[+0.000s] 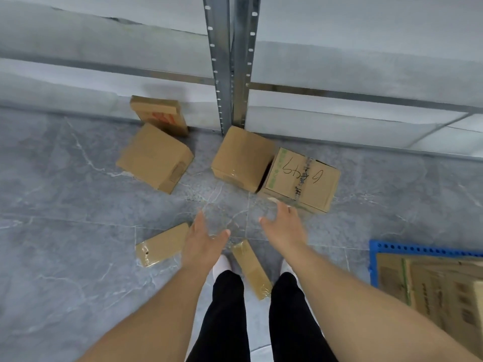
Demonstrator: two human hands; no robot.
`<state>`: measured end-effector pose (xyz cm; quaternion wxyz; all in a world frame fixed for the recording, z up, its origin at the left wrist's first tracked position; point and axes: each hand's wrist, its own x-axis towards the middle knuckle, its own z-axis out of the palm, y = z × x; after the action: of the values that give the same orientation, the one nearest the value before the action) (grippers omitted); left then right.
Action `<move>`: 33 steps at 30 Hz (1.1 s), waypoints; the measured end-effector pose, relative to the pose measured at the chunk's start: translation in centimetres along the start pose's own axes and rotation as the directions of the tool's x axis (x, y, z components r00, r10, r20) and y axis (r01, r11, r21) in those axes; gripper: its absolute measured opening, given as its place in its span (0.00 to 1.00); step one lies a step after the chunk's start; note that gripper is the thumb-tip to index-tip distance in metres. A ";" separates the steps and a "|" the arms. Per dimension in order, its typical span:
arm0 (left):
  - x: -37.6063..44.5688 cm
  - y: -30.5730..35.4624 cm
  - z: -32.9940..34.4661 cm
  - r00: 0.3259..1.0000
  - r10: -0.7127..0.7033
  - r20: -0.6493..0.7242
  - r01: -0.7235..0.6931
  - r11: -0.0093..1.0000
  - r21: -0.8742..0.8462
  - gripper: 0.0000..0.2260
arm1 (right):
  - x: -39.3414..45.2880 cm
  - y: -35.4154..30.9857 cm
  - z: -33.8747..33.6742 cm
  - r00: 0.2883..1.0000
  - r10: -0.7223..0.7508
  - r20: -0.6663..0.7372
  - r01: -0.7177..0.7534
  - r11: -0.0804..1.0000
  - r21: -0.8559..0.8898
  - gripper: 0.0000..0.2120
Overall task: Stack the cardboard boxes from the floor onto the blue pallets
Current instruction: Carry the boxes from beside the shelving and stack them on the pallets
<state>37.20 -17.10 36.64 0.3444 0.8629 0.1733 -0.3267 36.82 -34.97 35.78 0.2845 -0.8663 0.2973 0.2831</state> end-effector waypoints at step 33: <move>30.2 15.3 26.4 0.996 0.035 0.084 -0.053 0.973 0.223 0.39 | 31.6 23.4 -2.1 0.905 0.424 0.018 -0.397 0.831 0.389 0.29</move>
<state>55.46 -44.29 8.84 0.2580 0.8863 0.1021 -0.3707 42.65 -63.06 8.78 0.3703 -0.7189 0.5354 0.2437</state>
